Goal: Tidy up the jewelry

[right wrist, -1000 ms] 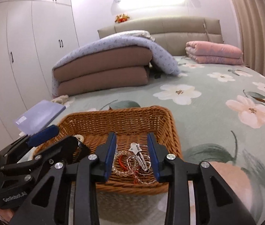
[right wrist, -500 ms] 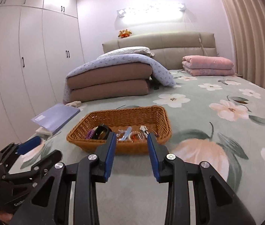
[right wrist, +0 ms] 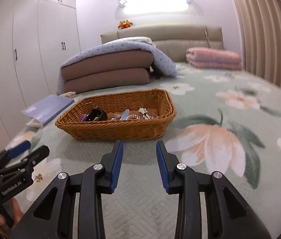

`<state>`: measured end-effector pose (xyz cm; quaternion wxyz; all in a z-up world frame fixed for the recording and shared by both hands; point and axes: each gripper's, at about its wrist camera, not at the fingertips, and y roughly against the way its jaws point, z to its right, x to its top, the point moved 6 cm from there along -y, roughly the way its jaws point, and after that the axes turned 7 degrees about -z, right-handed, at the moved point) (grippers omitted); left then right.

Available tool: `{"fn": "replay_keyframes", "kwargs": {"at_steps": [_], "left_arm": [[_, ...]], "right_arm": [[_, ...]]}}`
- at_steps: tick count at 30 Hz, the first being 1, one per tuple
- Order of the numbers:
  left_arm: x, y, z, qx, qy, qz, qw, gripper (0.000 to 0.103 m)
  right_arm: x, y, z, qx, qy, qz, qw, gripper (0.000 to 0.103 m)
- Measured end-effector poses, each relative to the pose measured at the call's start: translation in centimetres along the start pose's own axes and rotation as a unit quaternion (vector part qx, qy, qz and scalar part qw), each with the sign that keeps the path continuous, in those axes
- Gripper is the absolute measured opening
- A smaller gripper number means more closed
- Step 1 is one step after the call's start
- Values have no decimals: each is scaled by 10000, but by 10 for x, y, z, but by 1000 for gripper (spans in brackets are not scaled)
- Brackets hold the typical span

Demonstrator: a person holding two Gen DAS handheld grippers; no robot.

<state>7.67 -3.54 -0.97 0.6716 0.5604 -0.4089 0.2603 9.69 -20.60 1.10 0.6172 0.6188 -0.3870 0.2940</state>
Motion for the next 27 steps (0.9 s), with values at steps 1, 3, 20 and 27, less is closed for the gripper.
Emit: {"fn": "replay_keyframes", "kwargs": {"at_steps": [1,3,20,27], "left_arm": [[0,1,1,25,-33,20,10000,76],[1,1,3,33,-81,40,10000,76],[-2,-4,-6,-27,179,-131,9998,76],[-2,-4,-5,-30,159,-127,9998,76]], "right_arm": [[0,2,-4,-77,90,54,9999,56],[-1,7,-7,-268,195,215,9992,77],[-2,1,-6,-404,239,115,9988,79],[-3,-3,-5,-385,222,72,9990,79]]}}
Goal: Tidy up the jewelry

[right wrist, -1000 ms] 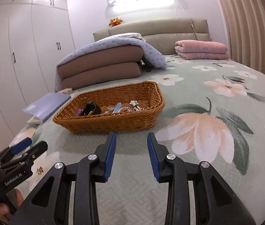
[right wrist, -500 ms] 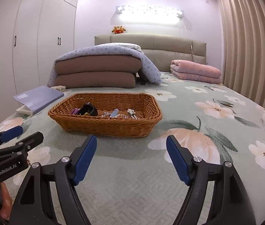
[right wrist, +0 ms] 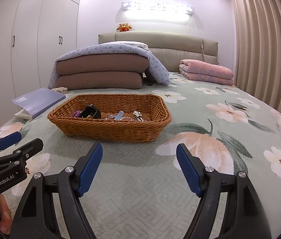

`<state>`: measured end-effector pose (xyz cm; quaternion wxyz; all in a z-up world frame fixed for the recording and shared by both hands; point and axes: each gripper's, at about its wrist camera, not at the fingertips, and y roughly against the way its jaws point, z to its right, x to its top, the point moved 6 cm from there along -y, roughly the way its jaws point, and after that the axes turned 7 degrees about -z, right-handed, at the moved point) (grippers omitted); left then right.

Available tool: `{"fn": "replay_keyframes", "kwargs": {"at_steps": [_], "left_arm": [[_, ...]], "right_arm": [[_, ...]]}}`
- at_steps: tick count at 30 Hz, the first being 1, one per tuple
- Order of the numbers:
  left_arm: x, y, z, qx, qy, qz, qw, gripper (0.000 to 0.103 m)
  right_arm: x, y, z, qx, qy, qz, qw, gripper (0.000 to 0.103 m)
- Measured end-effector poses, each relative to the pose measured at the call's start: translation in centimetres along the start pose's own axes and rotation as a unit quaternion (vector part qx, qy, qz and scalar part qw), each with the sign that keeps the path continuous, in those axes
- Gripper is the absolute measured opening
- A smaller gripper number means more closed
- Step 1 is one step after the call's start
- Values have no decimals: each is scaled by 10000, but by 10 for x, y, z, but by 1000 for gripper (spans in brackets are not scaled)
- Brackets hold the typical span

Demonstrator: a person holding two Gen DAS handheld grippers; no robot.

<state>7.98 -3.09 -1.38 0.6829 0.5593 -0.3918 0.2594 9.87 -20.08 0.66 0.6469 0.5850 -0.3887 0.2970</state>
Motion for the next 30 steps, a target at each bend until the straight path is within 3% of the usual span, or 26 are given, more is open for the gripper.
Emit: {"fn": "replay_keyframes", "kwargs": {"at_steps": [30], "left_arm": [[-1,2,3,33,-101,24,9999,76]], "right_arm": [[-1,0,6,29,-105,-36,9999,80]]}}
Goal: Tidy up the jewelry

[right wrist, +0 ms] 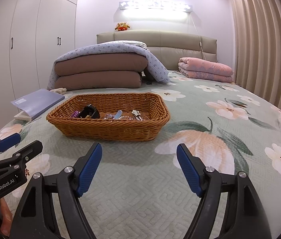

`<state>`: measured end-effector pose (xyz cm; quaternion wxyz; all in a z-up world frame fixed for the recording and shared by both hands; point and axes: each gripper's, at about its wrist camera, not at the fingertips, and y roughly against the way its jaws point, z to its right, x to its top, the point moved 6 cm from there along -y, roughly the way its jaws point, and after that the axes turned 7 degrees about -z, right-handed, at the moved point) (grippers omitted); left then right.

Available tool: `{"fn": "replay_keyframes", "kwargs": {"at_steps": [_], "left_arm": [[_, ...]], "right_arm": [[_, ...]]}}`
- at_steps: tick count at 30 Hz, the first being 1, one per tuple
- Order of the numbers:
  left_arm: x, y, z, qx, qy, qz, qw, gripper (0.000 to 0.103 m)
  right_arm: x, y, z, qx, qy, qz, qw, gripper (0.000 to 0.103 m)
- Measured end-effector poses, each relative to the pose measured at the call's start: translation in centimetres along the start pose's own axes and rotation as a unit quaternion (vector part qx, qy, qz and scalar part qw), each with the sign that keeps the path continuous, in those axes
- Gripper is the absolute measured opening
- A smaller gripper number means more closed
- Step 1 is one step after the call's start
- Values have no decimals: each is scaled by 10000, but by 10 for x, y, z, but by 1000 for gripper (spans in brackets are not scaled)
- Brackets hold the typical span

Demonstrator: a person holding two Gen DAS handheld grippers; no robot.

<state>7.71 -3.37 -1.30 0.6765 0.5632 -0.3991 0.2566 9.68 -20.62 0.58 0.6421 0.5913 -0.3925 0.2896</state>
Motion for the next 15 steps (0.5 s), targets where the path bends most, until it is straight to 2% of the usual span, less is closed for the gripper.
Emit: {"fn": "replay_keyframes", "kwargs": {"at_steps": [15], "left_arm": [[0,0,3,-29,-59,-2,10000,76]], "right_arm": [[0,-2,-1,10,-4,-13,10000,80]]}}
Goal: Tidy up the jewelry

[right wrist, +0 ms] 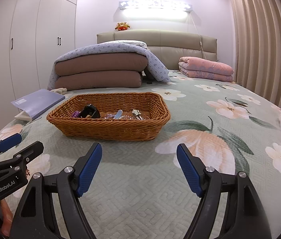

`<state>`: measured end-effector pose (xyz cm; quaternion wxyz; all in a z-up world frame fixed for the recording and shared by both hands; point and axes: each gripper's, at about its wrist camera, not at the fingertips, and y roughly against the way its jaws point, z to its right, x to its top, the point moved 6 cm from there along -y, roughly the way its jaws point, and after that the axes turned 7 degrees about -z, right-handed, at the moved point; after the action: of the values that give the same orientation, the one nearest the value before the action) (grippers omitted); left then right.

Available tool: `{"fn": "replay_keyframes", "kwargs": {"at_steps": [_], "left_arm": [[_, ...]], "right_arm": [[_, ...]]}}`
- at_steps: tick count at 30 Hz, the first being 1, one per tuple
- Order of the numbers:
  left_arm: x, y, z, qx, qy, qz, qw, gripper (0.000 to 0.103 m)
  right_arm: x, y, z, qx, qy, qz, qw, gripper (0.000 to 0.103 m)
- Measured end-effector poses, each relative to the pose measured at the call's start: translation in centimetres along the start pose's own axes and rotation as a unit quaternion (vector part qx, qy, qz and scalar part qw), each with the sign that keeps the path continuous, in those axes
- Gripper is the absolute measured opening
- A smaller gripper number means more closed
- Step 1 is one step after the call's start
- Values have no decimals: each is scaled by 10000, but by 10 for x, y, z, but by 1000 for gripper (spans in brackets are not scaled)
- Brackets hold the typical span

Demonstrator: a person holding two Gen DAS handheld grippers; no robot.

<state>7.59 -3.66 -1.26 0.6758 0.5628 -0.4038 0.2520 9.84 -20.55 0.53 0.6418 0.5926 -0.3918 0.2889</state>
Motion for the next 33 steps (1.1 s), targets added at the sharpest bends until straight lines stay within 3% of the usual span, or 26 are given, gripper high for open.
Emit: {"fn": "replay_keyframes", "kwargs": {"at_steps": [33], "left_arm": [[1,1,0,9,-56,53,10000,76]], "right_arm": [[1,5,-1,3,-27,58,10000,80]]}}
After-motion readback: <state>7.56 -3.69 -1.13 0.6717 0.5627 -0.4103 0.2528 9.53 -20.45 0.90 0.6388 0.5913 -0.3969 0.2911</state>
